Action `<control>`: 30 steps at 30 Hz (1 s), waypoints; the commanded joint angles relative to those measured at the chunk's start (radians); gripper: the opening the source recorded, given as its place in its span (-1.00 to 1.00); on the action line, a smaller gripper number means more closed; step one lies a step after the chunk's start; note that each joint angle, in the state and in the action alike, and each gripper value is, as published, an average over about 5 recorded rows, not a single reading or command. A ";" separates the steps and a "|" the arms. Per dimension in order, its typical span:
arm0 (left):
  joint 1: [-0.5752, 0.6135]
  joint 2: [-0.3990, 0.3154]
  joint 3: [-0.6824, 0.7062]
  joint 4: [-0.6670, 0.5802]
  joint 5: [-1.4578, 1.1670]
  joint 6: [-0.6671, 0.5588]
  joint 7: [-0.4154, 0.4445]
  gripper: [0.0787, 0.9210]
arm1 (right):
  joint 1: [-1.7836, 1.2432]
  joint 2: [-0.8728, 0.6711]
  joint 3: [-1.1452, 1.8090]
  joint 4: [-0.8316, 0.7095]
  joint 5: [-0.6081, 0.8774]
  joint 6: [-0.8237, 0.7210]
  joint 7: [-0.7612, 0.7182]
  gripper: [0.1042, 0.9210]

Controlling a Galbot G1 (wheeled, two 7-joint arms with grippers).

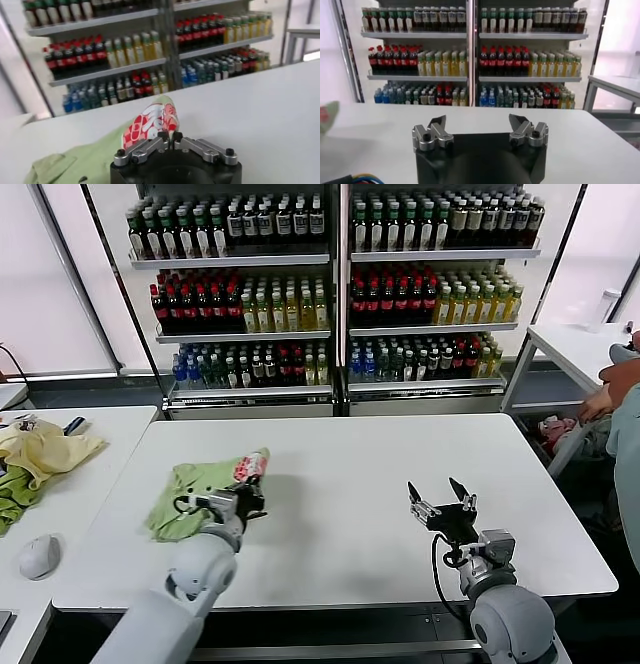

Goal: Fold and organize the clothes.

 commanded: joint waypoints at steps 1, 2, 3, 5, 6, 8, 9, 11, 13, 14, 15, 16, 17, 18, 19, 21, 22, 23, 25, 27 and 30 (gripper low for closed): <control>-0.100 -0.145 0.192 0.092 0.052 -0.004 -0.045 -0.94 | 0.008 0.000 -0.003 -0.007 0.000 0.001 -0.001 0.76; -0.102 -0.150 0.191 0.089 0.043 -0.016 -0.042 -0.94 | 0.010 -0.001 -0.004 -0.009 0.000 0.001 -0.002 0.76; -0.101 -0.153 0.188 0.082 0.033 -0.032 -0.037 -0.94 | 0.013 -0.001 -0.006 -0.011 0.000 0.001 -0.002 0.76; -0.086 -0.149 0.178 0.051 0.012 -0.070 -0.025 -0.91 | 0.019 -0.004 -0.008 -0.013 0.001 0.001 -0.002 0.76; -0.073 -0.143 0.171 0.029 0.001 -0.084 -0.020 -0.86 | 0.022 -0.005 -0.009 -0.015 0.001 0.001 -0.002 0.76; -0.038 -0.128 0.151 -0.026 -0.018 -0.098 -0.016 -0.76 | 0.027 -0.008 -0.011 -0.018 0.002 0.001 -0.003 0.76; -0.018 -0.120 0.140 -0.056 -0.028 -0.101 -0.016 -0.68 | 0.030 -0.009 -0.012 -0.020 0.003 0.001 -0.003 0.76; 0.031 -0.105 0.116 -0.116 -0.044 -0.100 -0.015 -0.56 | 0.037 -0.010 -0.017 -0.025 0.004 0.001 -0.003 0.76; 0.087 -0.090 0.093 -0.178 -0.055 -0.098 -0.014 -0.41 | 0.046 -0.007 -0.026 -0.032 0.005 0.001 -0.003 0.76; 0.120 -0.084 0.077 -0.211 -0.062 -0.096 -0.013 -0.35 | 0.051 -0.005 -0.033 -0.036 0.005 0.001 -0.002 0.76; 0.153 -0.080 0.060 -0.243 -0.066 -0.094 -0.011 -0.27 | 0.057 -0.002 -0.040 -0.041 0.005 0.000 -0.002 0.76; 0.181 -0.077 0.045 -0.267 -0.066 -0.092 -0.010 -0.19 | 0.063 0.001 -0.048 -0.045 0.006 0.000 0.000 0.76; 0.208 -0.074 0.025 -0.288 -0.060 -0.092 -0.009 -0.10 | 0.069 0.006 -0.056 -0.050 0.009 0.000 0.002 0.76; 0.233 -0.071 0.001 -0.306 -0.052 -0.094 -0.008 -0.02 | 0.078 0.012 -0.070 -0.056 0.014 -0.001 0.007 0.76; 0.254 -0.067 -0.020 -0.317 -0.043 -0.097 -0.009 0.06 | 0.088 0.018 -0.086 -0.063 0.019 -0.001 0.015 0.76; 0.287 -0.055 -0.068 -0.324 -0.016 -0.111 -0.011 0.20 | 0.115 0.037 -0.125 -0.084 0.029 -0.001 0.036 0.76; 0.301 -0.049 -0.094 -0.323 -0.002 -0.119 -0.012 0.26 | 0.130 0.047 -0.146 -0.098 0.032 -0.001 0.049 0.76; 0.315 -0.042 -0.122 -0.320 0.012 -0.127 -0.014 0.35 | 0.151 0.062 -0.169 -0.119 0.034 -0.002 0.064 0.76; 0.342 -0.029 -0.179 -0.316 0.037 -0.144 -0.016 0.47 | 0.197 0.094 -0.213 -0.164 0.039 -0.003 0.091 0.76; 0.371 -0.022 -0.233 -0.317 0.042 -0.156 -0.020 0.61 | 0.248 0.134 -0.263 -0.220 0.041 -0.007 0.119 0.76; 0.408 -0.023 -0.286 -0.322 0.048 -0.172 -0.027 0.73 | 0.310 0.198 -0.331 -0.297 0.036 -0.011 0.154 0.76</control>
